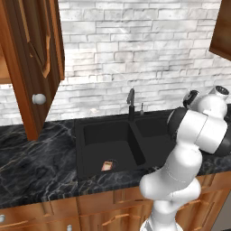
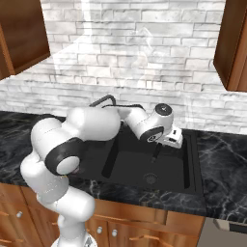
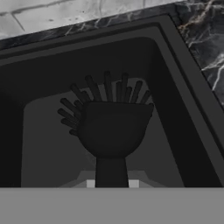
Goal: Pick up the dish brush and bar soap from the sink, and place them back in the cabinet, and close the cabinet doors.
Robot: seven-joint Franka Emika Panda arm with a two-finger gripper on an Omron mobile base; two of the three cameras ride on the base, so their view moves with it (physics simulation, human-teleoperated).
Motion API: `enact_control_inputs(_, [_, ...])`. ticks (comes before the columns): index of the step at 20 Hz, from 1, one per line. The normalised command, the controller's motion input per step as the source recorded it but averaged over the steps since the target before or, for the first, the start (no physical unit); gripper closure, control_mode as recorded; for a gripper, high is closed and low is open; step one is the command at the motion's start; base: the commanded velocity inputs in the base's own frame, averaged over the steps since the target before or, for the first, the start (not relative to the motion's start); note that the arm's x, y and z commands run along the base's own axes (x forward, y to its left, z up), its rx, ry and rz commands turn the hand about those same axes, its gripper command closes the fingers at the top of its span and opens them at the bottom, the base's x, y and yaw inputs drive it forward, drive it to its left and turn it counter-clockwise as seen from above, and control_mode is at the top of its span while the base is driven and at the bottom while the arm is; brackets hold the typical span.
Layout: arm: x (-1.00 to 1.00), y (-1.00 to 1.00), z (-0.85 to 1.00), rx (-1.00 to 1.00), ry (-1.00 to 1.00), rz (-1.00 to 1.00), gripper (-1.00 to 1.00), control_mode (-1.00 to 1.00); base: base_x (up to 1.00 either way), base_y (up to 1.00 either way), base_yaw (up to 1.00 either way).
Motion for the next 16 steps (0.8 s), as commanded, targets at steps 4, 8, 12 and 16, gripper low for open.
enact_control_inputs(4, [-0.51,0.43,0.58,-0.02,0.0,0.0,1.0,-1.0,0.0,0.0,0.0])
enact_control_inputs(8, [-0.62,0.49,0.42,-0.05,0.0,0.0,1.0,-1.0,0.0,0.0,0.0])
enact_control_inputs(12, [-0.6,0.5,0.39,-0.06,0.0,0.0,1.0,-1.0,0.0,0.0,0.0])
enact_control_inputs(16, [-0.45,0.59,0.39,-0.06,0.0,0.0,1.0,-1.0,0.0,0.0,0.0])
